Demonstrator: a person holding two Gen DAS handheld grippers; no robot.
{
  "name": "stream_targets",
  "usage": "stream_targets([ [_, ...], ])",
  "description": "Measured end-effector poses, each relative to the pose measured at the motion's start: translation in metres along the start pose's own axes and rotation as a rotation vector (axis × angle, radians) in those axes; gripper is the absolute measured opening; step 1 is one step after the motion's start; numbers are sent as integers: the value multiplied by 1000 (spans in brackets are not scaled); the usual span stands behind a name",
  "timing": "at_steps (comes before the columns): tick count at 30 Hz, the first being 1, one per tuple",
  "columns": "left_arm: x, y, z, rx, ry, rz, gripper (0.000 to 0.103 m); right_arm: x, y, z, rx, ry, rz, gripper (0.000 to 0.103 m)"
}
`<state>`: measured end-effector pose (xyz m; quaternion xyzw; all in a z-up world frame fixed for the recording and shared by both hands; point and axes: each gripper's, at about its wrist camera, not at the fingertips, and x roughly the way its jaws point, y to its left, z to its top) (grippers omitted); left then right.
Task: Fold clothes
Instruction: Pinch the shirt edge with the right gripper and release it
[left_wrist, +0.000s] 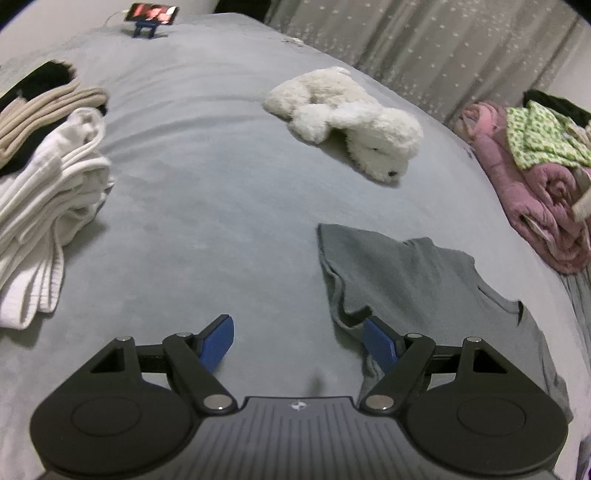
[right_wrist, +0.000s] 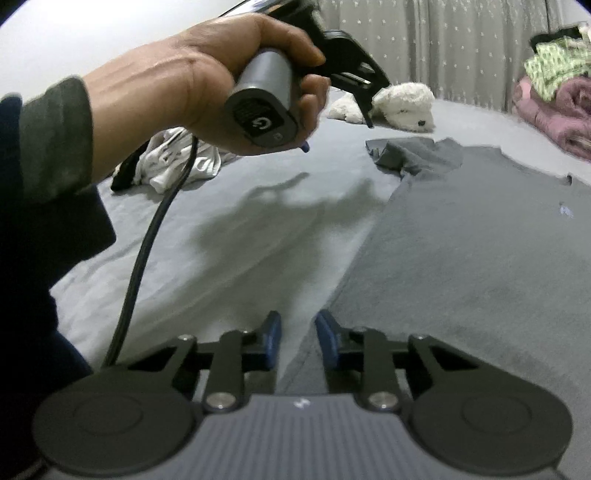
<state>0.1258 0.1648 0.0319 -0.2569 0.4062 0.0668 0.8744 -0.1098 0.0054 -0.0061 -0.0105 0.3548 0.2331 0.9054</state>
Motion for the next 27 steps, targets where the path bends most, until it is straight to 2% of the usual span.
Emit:
stream_targets([
  [3,-1,5,2,-19,-2,-3,77,1,-1,-2,15,4,29,13],
  [7,0,6,2,-21,-1,1,77,4,-1,-5,24,11,67,11],
  [8,0,5,2,-19,3,-1,77,4,-1,-6,26,13,77,4],
  [12,-2,4,2,-4,0,-8,77,3,3,-8,11,11,90,4],
  [16,-2,7,3,-12,-5,-3,77,-7,5,-3,0,-9,80,12],
  [17,-1,8,3,-17,-4,-1,77,-11,3,-1,0,-24,70,19],
  [18,0,7,2,-18,0,2,77,-15,1,1,-7,-41,49,22],
  [22,1,-1,-1,9,12,-18,77,-17,-16,4,-6,-38,-32,23],
  [27,3,-8,-2,23,12,-31,77,-8,-22,-2,21,-14,-22,24],
])
